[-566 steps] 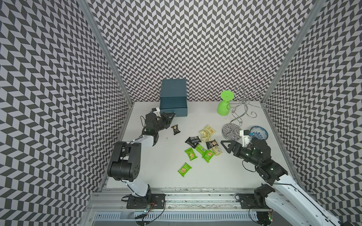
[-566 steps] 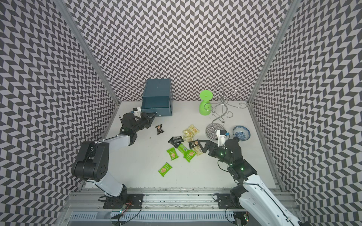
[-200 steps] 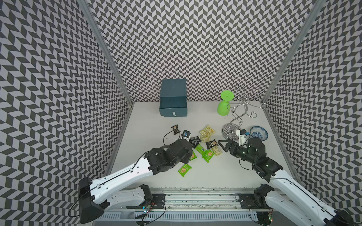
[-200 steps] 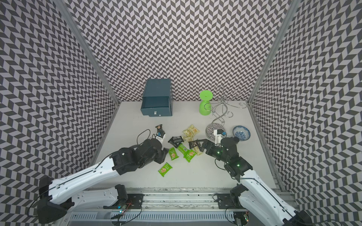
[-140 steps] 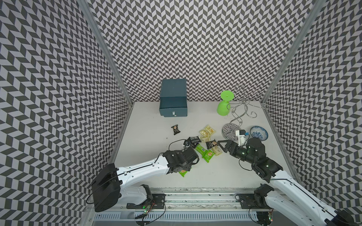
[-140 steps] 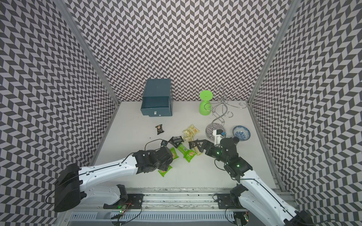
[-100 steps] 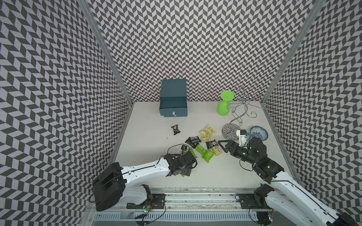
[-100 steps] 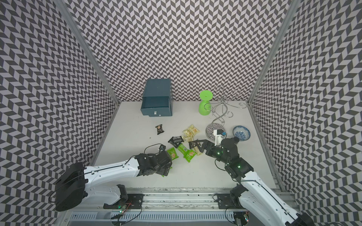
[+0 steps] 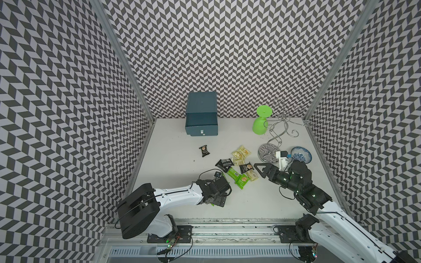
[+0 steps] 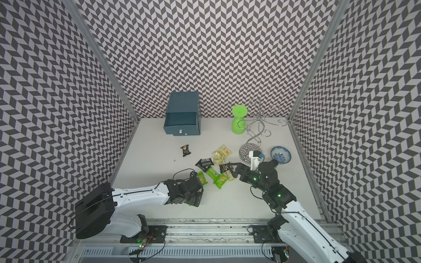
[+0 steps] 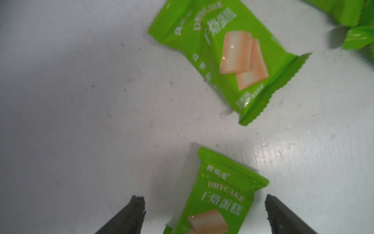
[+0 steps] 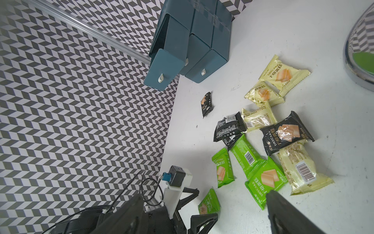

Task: Place the cookies into the drawer by color
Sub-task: Pick up the cookie at the center of the board.

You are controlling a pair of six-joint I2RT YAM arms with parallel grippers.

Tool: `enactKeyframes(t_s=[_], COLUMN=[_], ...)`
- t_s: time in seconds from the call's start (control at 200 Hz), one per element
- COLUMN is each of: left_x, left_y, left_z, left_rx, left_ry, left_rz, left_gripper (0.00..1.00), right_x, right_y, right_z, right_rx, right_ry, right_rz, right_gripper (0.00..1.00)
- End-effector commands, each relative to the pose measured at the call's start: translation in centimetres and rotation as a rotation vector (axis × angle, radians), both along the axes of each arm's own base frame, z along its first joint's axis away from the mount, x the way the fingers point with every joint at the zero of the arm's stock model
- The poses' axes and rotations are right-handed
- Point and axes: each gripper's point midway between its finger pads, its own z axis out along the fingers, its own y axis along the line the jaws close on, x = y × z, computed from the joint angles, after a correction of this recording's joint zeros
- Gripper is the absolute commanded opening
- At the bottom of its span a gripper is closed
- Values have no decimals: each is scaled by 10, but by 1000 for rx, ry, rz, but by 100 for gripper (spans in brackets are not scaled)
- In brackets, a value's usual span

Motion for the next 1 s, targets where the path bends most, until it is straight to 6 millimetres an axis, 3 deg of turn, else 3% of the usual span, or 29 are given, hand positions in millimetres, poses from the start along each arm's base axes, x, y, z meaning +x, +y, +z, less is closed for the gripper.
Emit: enactKeyframes(t_s=[0.0,0.105,0.396,0.561,0.811,0.996], left_x=[1,0,-2,-1,2,10], left_y=[-2,-4,-1,-2,-8,-14], left_z=[-7,-8,-13,-11,-1,22], left_rx=[-10,-26,-2,-1,-28,-61], left_ry=[9,15,33,31,20,-22], left_rz=[0,3,24,35,38,39], left_gripper=[93,92,67,59,48,41], right_x=[2,3,4,4,3,2], right_y=[0,0,2,2,-2,-4], right_z=[13,13,11,11,10,10], right_rx=[14,13,14,13,12,13], right_ry=[-30,-31,-23,-23,-22,-25], right_rz=[-12,-15,-10,-12,-28,-40], right_gripper=[94,94,94,94,94,94])
